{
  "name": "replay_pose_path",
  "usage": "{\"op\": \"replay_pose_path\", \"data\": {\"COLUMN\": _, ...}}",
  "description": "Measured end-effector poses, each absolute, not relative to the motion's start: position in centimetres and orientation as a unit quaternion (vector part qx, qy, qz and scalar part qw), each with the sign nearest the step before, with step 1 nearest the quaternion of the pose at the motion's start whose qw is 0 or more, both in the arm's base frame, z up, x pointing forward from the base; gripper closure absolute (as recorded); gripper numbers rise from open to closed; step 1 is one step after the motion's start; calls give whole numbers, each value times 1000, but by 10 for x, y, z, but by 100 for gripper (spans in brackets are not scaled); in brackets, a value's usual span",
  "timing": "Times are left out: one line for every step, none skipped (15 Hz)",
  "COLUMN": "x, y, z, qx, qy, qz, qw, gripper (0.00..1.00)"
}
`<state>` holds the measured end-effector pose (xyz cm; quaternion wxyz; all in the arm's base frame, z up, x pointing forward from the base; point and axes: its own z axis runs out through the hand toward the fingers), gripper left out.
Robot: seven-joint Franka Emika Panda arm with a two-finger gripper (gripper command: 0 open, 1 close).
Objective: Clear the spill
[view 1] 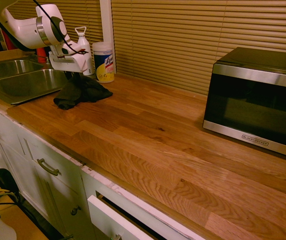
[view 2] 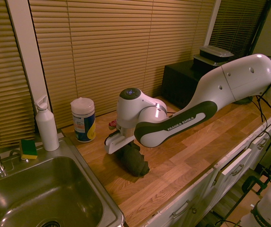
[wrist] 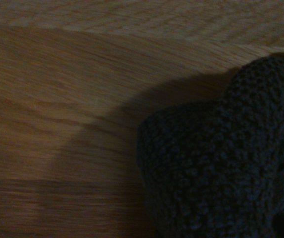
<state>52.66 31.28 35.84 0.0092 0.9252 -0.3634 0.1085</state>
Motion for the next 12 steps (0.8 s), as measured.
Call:
{"op": "replay_pose_path", "data": {"x": 526, "y": 315, "z": 359, "qx": 926, "qy": -362, "qz": 108, "qw": 10, "gripper": 0}}
{"op": "replay_pose_path", "data": {"x": 525, "y": 316, "z": 359, "qx": 926, "qy": -361, "qz": 108, "qw": 11, "gripper": 0}}
{"op": "replay_pose_path", "data": {"x": 525, "y": 316, "z": 359, "qx": 926, "qy": -361, "qz": 108, "qw": 11, "gripper": 0}}
{"op": "replay_pose_path", "data": {"x": 525, "y": 316, "z": 359, "qx": 926, "qy": -361, "qz": 108, "qw": 11, "gripper": 0}}
{"op": "replay_pose_path", "data": {"x": 525, "y": 316, "z": 359, "qx": 926, "qy": -361, "qz": 108, "qw": 11, "gripper": 0}}
{"op": "replay_pose_path", "data": {"x": 525, "y": 316, "z": 360, "qx": 926, "qy": -361, "qz": 108, "qw": 11, "gripper": 0}}
{"op": "replay_pose_path", "data": {"x": 526, "y": 318, "z": 363, "qx": 926, "qy": -361, "qz": 109, "qw": 11, "gripper": 0}}
{"op": "replay_pose_path", "data": {"x": 526, "y": 320, "z": 365, "qx": 926, "qy": -360, "qz": 111, "qw": 9, "gripper": 0}}
{"op": "replay_pose_path", "data": {"x": 526, "y": 322, "z": 369, "qx": 927, "qy": -359, "qz": 113, "qw": 7, "gripper": 0}}
{"op": "replay_pose_path", "data": {"x": 526, "y": 323, "z": 371, "qx": 927, "qy": -358, "qz": 114, "qw": 5, "gripper": 0}}
{"op": "replay_pose_path", "data": {"x": 525, "y": 323, "z": 376, "qx": 926, "qy": -359, "qz": 116, "qw": 5, "gripper": 0}}
{"op": "replay_pose_path", "data": {"x": 524, "y": 322, "z": 382, "qx": 926, "qy": -359, "qz": 118, "qw": 5, "gripper": 0}}
